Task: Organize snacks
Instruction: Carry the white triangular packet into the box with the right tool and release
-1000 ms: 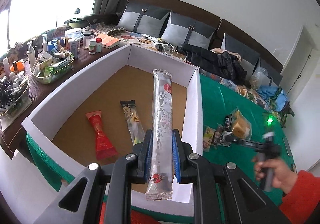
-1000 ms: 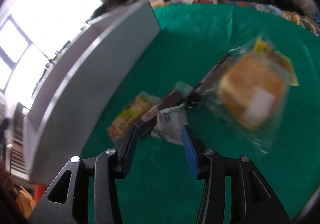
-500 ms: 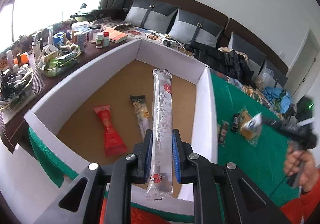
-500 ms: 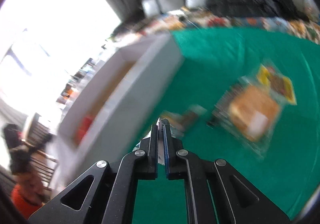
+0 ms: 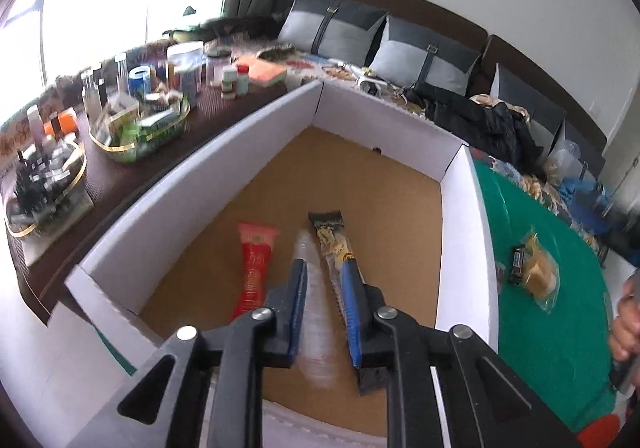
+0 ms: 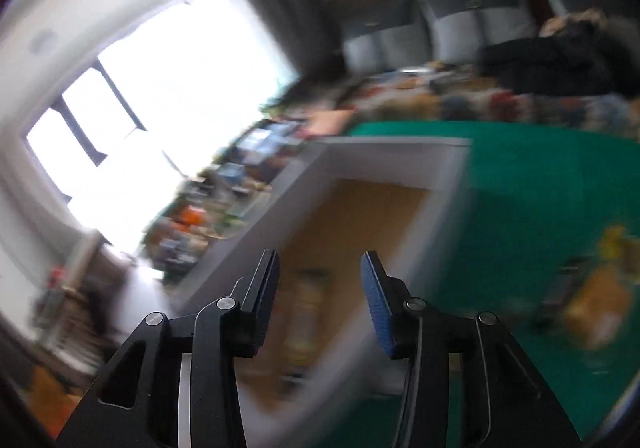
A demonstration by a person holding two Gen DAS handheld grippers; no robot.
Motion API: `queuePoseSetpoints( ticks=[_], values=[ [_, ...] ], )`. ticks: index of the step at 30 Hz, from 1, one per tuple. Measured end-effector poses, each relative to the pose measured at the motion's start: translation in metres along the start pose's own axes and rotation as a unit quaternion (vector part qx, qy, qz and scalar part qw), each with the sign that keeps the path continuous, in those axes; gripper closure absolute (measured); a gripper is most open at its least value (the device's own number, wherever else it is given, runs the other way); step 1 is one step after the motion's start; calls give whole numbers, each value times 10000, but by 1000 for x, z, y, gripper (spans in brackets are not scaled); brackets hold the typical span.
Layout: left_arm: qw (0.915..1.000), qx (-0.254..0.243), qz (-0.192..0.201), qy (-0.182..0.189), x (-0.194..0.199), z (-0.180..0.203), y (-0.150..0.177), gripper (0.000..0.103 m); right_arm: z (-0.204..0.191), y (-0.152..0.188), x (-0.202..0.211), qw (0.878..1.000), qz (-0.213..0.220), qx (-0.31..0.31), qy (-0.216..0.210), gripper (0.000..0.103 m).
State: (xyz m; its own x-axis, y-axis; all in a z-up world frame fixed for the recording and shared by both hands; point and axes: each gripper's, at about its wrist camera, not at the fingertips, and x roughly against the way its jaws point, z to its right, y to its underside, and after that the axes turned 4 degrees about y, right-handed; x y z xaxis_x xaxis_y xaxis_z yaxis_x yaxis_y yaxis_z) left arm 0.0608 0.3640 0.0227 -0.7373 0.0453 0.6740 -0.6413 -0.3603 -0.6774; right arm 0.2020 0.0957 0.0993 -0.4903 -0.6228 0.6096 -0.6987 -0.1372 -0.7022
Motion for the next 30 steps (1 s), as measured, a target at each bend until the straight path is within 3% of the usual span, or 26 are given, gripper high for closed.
queuePoseSetpoints(
  ticks=[2, 4, 5, 6, 7, 12, 13, 17, 19, 22, 25, 27, 29, 30],
  values=[
    [10000, -15, 1, -7, 2, 0, 4, 86, 21, 21, -10, 9967, -491, 515, 378, 52],
    [10000, 15, 30, -4, 4, 0, 7, 81, 27, 50, -32, 9876, -1219, 955, 244, 52],
    [10000, 73, 26, 30, 5, 0, 9, 69, 25, 69, -44, 9804, -1523, 1239, 187, 52],
    [9999, 118, 29, 69, 7, 1, 10, 54, 22, 80, -52, 9759, -1621, 1449, 179, 52],
    [9998, 170, 64, 108, 10, 1, 11, 50, 16, 91, -62, 9711, -1668, 1698, 173, 52],
    [9995, 184, 196, 178, 30, 5, 16, 49, 0, 116, -122, 9508, -1930, 2404, 303, 60],
    [9995, 185, 193, 188, 32, 4, 17, 49, 2, 118, -125, 9509, -1882, 2421, 420, 72],
    [9994, 204, 194, 221, 38, -1, 22, 49, 25, 101, -115, 9634, -1941, 1789, 465, 87],
    [9992, 231, 198, 248, 39, -1, 25, 49, 34, 95, -97, 9683, -1856, 1593, 509, 101],
    [9992, 242, 203, 253, 38, 1, 29, 49, 49, 78, -64, 9791, -1634, 1159, 358, 102],
    [9991, 289, 182, 260, 34, 3, 31, 49, 37, 48, -31, 9896, -1173, 828, -36, 102],
    [9990, 322, 171, 277, 34, 5, 32, 49, 17, 33, -12, 9925, -880, 800, -299, 102],
    [9990, 293, 193, 277, 38, 7, 32, 49, -5, 20, -7, 9924, -686, 979, -301, 99],
    [9991, 260, 229, 264, 42, 8, 32, 49, -16, 15, -8, 9909, -675, 1145, -219, 92]
  ],
)
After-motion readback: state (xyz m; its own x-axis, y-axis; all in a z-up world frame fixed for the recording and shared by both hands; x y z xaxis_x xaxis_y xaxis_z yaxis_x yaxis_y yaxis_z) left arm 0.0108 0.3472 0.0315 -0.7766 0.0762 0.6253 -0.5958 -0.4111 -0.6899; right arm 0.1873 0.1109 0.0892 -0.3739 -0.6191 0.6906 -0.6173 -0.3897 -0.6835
